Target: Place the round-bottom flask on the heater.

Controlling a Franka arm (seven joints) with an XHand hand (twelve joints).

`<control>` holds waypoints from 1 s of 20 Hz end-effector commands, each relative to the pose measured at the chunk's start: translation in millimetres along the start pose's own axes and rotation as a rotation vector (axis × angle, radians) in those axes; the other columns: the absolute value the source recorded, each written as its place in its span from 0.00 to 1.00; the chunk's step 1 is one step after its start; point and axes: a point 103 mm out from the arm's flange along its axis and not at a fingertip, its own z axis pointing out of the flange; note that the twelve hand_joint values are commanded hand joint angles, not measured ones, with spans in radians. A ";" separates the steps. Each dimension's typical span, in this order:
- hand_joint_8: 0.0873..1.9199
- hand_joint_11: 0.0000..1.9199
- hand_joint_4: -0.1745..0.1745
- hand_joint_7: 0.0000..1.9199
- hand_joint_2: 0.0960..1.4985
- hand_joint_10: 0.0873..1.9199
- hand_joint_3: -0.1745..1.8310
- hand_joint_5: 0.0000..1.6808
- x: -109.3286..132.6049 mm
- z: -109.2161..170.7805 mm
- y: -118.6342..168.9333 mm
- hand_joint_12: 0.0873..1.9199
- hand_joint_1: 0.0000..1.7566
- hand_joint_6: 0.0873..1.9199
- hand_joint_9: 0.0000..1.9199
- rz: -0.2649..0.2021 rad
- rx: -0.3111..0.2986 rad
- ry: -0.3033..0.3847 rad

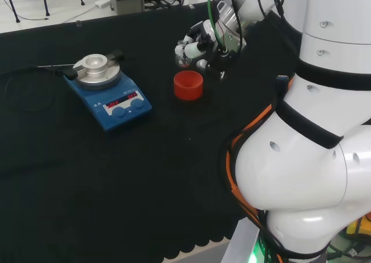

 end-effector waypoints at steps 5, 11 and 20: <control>0.26 0.10 0.98 0.19 0.37 0.27 0.55 0.65 29.1 -1.2 0.6 0.69 0.62 0.57 0.32 -0.046 0.015 0.015; 0.26 0.10 0.98 0.19 0.37 0.27 0.55 0.65 74.7 7.6 16.7 0.69 0.62 0.57 0.32 -0.121 0.041 0.019; 0.26 0.11 0.98 0.19 0.37 0.27 0.55 0.65 153.6 44.2 34.1 0.69 0.62 0.57 0.32 -0.248 0.111 0.019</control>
